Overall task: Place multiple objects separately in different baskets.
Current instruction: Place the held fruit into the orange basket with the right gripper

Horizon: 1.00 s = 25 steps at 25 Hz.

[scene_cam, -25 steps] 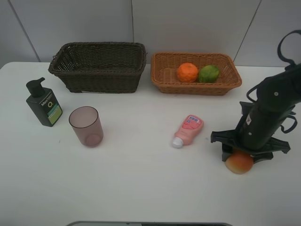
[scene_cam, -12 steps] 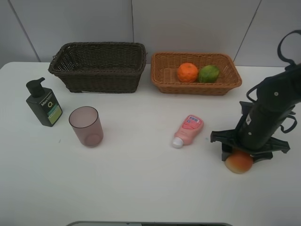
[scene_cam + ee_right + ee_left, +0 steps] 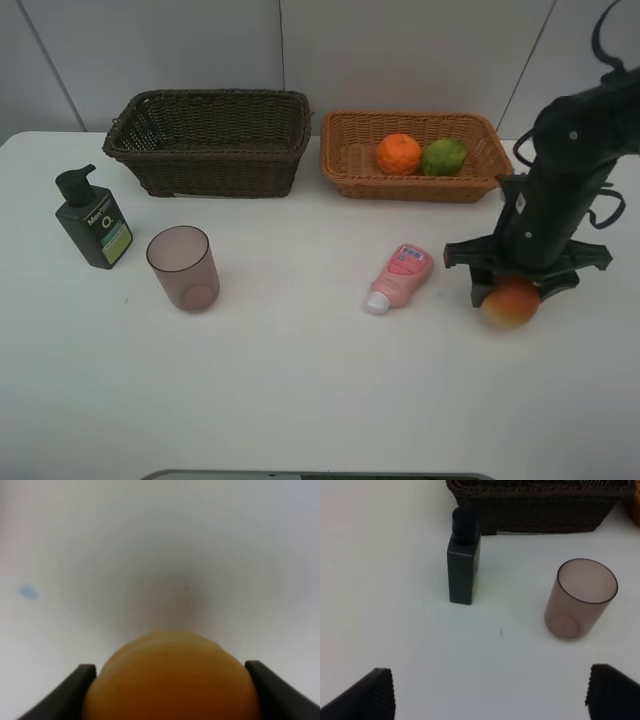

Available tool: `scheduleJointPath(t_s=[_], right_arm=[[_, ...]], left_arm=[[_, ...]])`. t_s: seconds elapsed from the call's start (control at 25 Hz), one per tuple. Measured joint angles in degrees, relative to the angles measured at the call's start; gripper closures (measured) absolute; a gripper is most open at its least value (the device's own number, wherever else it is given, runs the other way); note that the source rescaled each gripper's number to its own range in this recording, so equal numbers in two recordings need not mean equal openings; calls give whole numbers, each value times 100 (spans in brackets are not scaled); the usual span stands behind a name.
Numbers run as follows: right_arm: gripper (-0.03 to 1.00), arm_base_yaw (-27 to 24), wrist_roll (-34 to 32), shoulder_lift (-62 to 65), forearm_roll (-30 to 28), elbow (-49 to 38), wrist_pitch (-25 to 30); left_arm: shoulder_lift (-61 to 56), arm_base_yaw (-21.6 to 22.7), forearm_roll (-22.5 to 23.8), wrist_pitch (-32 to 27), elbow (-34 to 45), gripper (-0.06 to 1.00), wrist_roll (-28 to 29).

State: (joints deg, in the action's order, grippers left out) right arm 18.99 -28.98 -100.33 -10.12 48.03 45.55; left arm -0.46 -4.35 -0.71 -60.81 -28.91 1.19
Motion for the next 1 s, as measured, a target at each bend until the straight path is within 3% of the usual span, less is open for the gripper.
scheduleJointPath(t_s=[0.16, 0.48, 1.0], right_arm=[[79, 0, 395, -5, -38, 932, 631], [79, 125, 691, -506, 0, 2854, 1021], [79, 662, 731, -2331, 106, 5944, 1028]], left_arm=[[0, 0, 0, 0, 0, -6, 0], [0, 0, 0, 0, 0, -6, 0], [0, 0, 0, 0, 0, -6, 0]])
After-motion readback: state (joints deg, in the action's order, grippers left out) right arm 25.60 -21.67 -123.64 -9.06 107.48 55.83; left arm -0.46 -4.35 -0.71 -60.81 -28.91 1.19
